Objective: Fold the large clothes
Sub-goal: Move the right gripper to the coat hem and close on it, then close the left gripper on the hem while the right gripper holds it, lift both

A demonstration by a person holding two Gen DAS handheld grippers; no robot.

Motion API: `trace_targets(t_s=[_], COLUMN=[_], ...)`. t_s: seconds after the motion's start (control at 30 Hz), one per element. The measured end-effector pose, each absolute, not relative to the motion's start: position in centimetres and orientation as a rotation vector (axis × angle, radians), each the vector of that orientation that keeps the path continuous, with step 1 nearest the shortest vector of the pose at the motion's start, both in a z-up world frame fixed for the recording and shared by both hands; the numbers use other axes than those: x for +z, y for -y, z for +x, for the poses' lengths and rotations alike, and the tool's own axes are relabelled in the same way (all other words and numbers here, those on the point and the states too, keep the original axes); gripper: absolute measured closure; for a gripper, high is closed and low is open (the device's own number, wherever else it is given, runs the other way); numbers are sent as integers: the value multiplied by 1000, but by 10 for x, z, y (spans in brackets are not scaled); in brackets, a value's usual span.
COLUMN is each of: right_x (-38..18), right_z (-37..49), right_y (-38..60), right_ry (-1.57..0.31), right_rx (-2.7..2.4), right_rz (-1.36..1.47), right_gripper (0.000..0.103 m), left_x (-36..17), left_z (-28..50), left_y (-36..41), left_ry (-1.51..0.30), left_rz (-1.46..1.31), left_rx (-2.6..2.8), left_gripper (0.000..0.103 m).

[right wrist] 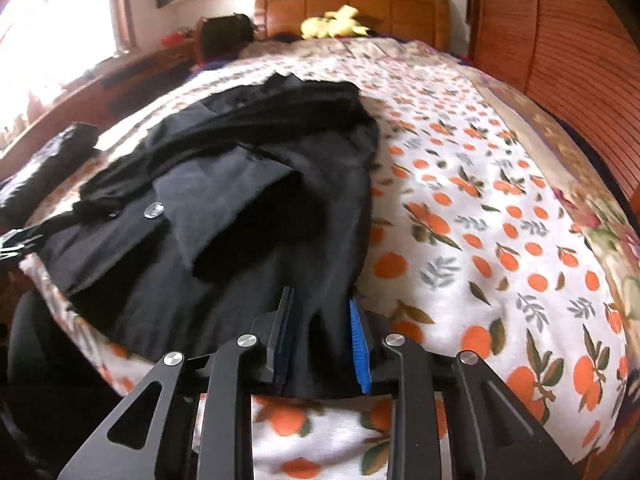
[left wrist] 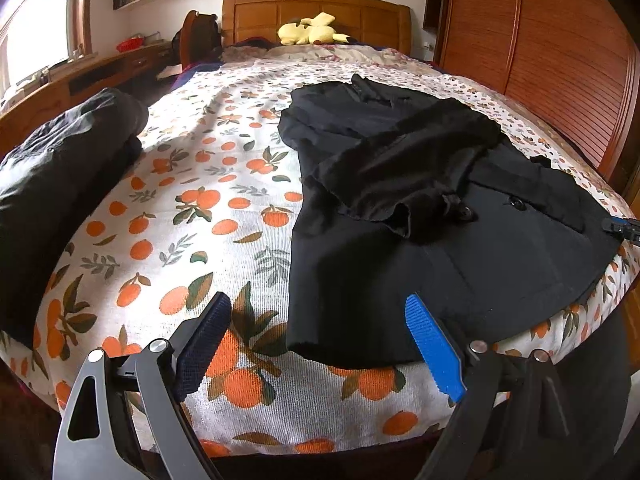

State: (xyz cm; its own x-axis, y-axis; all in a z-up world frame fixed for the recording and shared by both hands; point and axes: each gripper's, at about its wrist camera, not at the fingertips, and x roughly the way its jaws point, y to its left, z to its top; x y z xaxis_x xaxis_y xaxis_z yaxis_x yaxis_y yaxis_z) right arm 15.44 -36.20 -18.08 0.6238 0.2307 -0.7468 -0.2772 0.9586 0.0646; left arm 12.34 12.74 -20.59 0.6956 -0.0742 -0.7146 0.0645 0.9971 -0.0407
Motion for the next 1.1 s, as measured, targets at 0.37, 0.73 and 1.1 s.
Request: trace_targets(t_s=[0.37,0.73,1.1], right_x=[-202,-190,-87], right_z=[157,161,142], right_y=[363,365,353], right_ry=[-893,-876,-672], right_rx=[274,322,385], right_rz=[-60,-23,-33], right_gripper=[66,92,96], left_x=[-207,-192,-77], left_z=[115,120,96], left_y=[-126,-123,-114], left_ry=[-773,-762,-526], left_rz=[-42,-74,-64], left_rx=[-111,-166,-181], left_gripper=[35,98,99])
